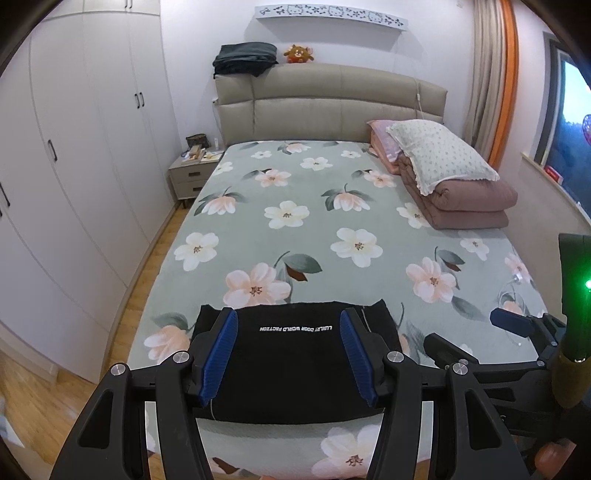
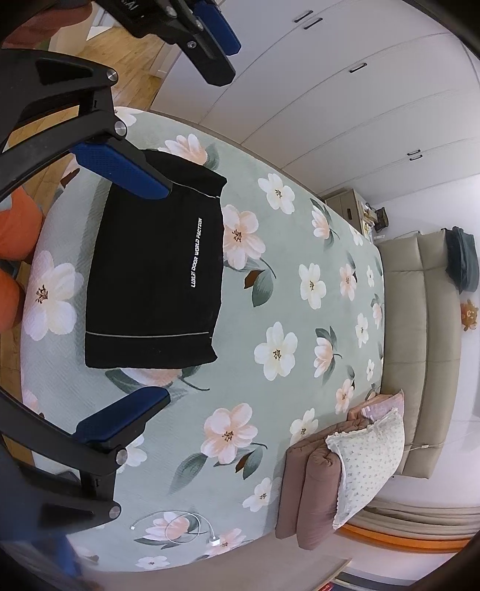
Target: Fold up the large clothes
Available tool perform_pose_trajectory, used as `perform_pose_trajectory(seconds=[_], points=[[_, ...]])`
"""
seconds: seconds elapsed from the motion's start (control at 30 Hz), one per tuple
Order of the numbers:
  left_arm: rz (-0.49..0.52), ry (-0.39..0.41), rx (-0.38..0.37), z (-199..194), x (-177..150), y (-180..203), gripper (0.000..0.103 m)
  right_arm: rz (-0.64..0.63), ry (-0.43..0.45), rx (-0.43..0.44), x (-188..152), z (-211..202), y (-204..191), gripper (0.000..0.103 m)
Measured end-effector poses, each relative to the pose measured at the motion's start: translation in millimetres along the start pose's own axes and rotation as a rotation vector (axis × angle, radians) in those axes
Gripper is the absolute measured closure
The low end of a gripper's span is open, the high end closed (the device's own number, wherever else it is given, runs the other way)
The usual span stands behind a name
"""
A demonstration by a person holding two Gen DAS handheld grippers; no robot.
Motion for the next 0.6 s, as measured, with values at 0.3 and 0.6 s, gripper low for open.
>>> perform_pose_trajectory(seconds=[0.3,0.6], points=[[0.014,-0.064,0.04,35,11,-34,0.044,0.019,-0.046,-0.006,14,26,-8,0.001],[0.013,-0.132,0.062,78,16,-75,0.044,0.042,-0.113,-0.016,22,67,-32,0.001]])
Point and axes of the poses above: each gripper's, at about its wrist camera, not at the fingertips, and z roughly the way its jaws point, y to its right, x to its top, the point moved 7 cm from there along z, roughly the way its jaws point, and after that the axes turned 15 degrees about -z, right-handed, at the moved point
